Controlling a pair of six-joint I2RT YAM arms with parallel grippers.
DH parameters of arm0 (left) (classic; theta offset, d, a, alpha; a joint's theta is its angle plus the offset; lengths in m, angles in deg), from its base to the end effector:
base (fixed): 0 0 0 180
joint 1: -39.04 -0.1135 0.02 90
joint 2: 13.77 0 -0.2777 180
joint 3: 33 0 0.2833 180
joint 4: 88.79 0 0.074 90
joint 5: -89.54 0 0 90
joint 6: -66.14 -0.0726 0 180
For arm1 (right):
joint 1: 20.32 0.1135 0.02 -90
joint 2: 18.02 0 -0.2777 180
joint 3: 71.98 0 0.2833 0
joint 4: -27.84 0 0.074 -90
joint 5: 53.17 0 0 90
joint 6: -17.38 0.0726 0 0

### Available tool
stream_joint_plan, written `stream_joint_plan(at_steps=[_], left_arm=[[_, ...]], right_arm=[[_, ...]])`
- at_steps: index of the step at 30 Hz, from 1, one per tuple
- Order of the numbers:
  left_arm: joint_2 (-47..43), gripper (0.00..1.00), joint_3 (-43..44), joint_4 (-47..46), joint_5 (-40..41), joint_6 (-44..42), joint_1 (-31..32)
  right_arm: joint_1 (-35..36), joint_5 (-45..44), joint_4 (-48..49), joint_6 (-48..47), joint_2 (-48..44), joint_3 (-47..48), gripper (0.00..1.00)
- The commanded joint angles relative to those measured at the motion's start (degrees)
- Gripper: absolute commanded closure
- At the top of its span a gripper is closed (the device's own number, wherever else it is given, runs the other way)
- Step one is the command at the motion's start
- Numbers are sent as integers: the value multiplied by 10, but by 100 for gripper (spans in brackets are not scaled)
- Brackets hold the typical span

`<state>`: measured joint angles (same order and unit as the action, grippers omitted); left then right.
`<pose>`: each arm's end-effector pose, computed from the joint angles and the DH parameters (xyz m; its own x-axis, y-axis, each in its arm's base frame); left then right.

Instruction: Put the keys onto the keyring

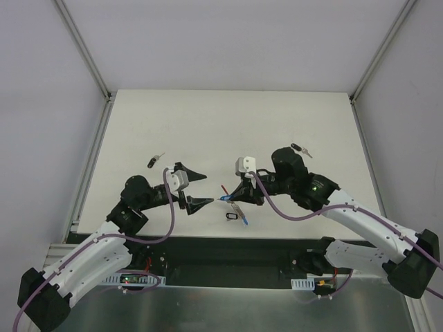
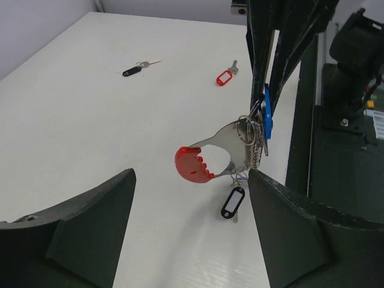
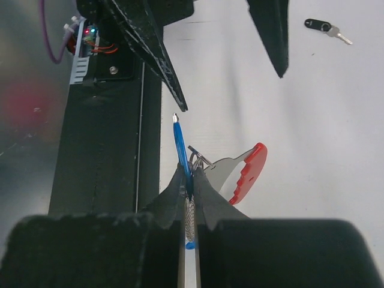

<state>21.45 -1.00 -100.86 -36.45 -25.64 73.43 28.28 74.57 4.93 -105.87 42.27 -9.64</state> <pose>0.1468 -0.1522 0.2782 0.1560 -0.0763 -0.9848 0.9318 0.3423 0.1211 0.1573 0.2456 0.3180 0.3357 -0.2749 -0.9010 -0.9415 -0.0679 -0.3301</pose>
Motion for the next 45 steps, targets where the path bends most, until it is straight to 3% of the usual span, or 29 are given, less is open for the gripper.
stream_joint_plan(at_steps=[1, 5, 11, 20, 30, 33, 35, 36, 38, 39, 42, 44, 45], left_arm=[[37, 24, 46, -18, -129, -153, -5], [98, 24, 118, 48, -194, -222, -4], [179, 30, 184, 88, -250, -247, -4], [238, 46, 209, 100, -300, -239, 10], [282, 55, 228, 101, -304, -235, 38], [292, 71, 236, 101, -299, -222, 40], [295, 96, 237, 106, -293, -213, 40], [290, 100, 236, 113, -277, -209, 40], [282, 100, 236, 123, -243, -195, 40], [270, 100, 236, 129, -194, -188, 40], [241, 100, 240, 168, -118, -168, 40], [232, 100, 250, 210, -43, -150, 39], [229, 100, 256, 224, -25, -144, 40]], right_arm=[[-3, 73, -40, -32, -30, 53, 99], [-2, 84, -68, -46, -40, 71, 99], [-3, 94, -84, -54, -47, 83, 99], [-2, 99, -83, -57, -54, 82, 99], [-2, 103, -79, -57, -59, 76, 99], [-3, 102, -73, -55, -60, 72, 99], [-3, 96, -73, -52, -61, 68, 99], [-3, 93, -73, -51, -64, 68, 98], [-3, 64, -73, -41, -69, 67, 83], [-3, 45, -65, -34, -75, 61, 66], [-2, -73, -47, 5, -100, 47, 44], [-2, -170, -44, 20, -113, 42, 37], [-3, -190, -37, 25, -119, 33, 23]])
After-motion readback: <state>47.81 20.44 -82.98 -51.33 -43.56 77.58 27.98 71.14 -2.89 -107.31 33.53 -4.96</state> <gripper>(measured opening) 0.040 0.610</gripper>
